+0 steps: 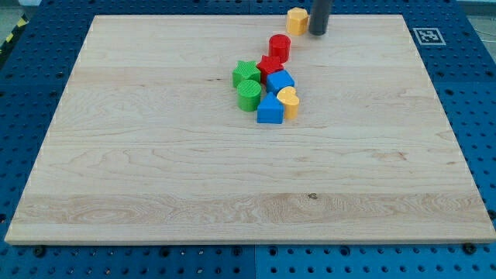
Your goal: Move the yellow hexagon towards the red circle
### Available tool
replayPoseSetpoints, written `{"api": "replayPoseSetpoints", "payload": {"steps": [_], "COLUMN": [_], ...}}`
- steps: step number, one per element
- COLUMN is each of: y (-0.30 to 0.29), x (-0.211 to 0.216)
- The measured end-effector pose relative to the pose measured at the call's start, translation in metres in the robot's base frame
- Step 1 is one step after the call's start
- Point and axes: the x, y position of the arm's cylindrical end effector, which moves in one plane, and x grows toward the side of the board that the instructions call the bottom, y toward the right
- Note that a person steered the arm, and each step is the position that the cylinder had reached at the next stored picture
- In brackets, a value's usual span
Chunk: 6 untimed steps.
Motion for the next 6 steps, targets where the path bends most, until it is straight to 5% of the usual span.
{"api": "replayPoseSetpoints", "payload": {"steps": [2, 6], "y": [-0.002, -0.078], "x": [-0.041, -0.018]}}
